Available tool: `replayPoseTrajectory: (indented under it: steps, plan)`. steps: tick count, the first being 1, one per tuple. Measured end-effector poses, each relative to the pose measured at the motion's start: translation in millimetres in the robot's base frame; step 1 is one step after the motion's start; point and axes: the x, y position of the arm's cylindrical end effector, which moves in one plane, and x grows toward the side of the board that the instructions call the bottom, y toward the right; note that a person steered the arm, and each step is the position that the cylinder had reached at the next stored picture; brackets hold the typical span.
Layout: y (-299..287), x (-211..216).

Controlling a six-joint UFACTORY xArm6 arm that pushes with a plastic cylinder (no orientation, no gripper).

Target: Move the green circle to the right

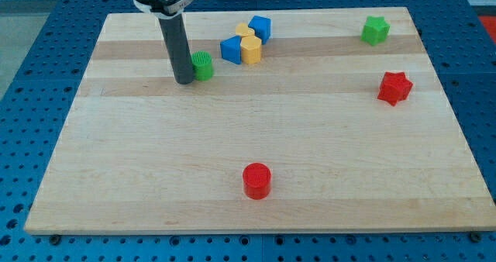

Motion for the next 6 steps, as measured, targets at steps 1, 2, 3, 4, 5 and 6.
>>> replayPoseTrajectory:
  steps: [1,2,3,4,5,6]
  plan:
    - [-40,-3]
    - [-61,-37]
    - [-11,-75]
    - [-3,-68]
    - [-3,-51]
    - [7,-20]
